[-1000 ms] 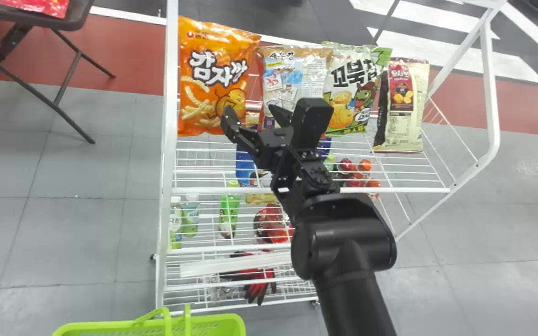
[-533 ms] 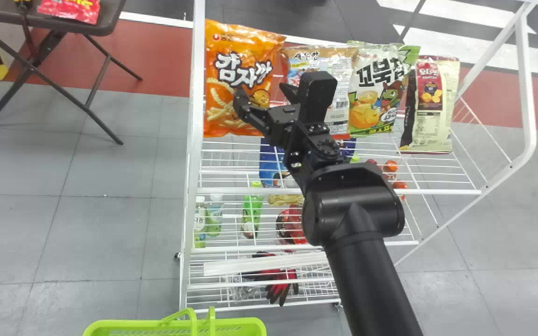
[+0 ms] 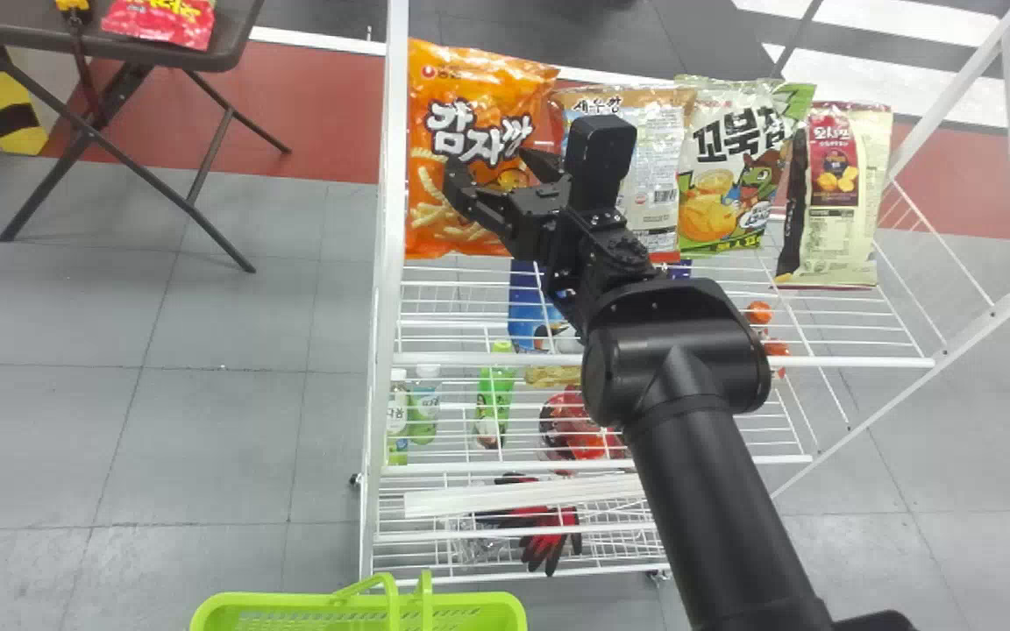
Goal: Hold basket handle with left hand then pick Gamjakkang with right hand and place into basket
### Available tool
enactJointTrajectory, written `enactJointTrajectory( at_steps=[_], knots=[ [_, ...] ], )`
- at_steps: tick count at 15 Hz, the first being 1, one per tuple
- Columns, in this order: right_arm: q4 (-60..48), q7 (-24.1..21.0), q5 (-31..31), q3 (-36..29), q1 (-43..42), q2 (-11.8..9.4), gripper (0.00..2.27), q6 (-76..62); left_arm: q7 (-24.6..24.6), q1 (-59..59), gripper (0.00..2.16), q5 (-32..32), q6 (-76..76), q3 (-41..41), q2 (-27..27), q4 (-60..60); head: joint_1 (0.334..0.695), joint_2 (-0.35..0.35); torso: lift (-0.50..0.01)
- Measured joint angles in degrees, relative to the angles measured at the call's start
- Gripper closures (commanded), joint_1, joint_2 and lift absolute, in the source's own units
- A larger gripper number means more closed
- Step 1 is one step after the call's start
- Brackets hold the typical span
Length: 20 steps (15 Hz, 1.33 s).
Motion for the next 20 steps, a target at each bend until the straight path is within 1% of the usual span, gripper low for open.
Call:
enactJointTrajectory(
  at_steps=[1,2,3,4,5,10,12,15,17,18,19,20],
  knots=[
    [0.25,1.02,-0.40,0.19,-0.33,0.00,0.71,0.84,-0.05,-0.15,2.13,0.01,-0.07,-0.07,0.00,0.19,0.695,-0.205,-0.019],
    [0.33,1.70,-0.57,0.53,-0.57,0.00,1.17,1.93,-0.07,-0.26,2.13,0.01,-0.20,-0.12,0.00,0.37,0.695,-0.199,-0.019],
    [0.34,2.44,-0.62,0.74,-0.78,0.00,1.76,2.83,-0.07,-0.31,2.13,0.01,-0.40,-0.15,0.00,0.48,0.695,-0.193,-0.019],
    [0.35,3.06,-0.69,0.87,-0.93,0.00,2.12,3.58,-0.07,-0.34,2.13,0.01,-0.65,-0.18,0.01,0.58,0.695,-0.183,-0.019],
    [0.29,3.02,-0.82,1.05,-0.92,0.00,2.25,3.78,-0.07,-0.35,2.13,0.01,-0.82,-0.18,0.03,0.63,0.695,-0.181,-0.019],
    [-1.84,0.62,0.10,1.78,1.06,0.00,2.25,0.22,0.05,-0.60,2.13,-0.14,-0.87,-0.47,0.09,0.74,0.695,-0.183,-0.019],
    [-4.63,-0.22,-0.26,1.61,2.86,0.00,2.25,-0.09,0.11,-0.69,2.13,-0.30,-0.73,-0.80,0.07,0.74,0.695,-0.192,-0.019],
    [-12.67,-0.28,-2.86,1.50,6.74,0.00,2.25,4.23,0.27,-0.70,2.13,-0.34,-0.34,-1.05,0.03,0.42,0.695,-0.195,-0.019],
    [-20.55,-0.13,-6.51,0.93,10.28,-0.08,2.25,10.97,0.62,-0.67,2.13,-0.58,0.02,-1.50,0.05,0.02,0.695,-0.195,-0.019],
    [-24.35,-0.08,-8.15,0.30,12.17,-0.54,2.25,14.24,0.76,-0.61,2.13,-0.75,0.10,-1.72,0.07,-0.18,0.695,-0.200,-0.019],
    [-29.18,-0.10,-9.90,-0.73,14.74,-1.59,2.25,17.78,0.82,-0.55,2.13,-0.95,0.14,-1.93,0.10,-0.34,0.695,-0.211,-0.019],
    [-34.00,-0.14,-11.48,-2.05,17.49,-2.86,2.25,20.86,0.82,-0.51,2.13,-1.08,0.19,-2.10,0.15,-0.48,0.695,-0.249,-0.019]
  ],
)
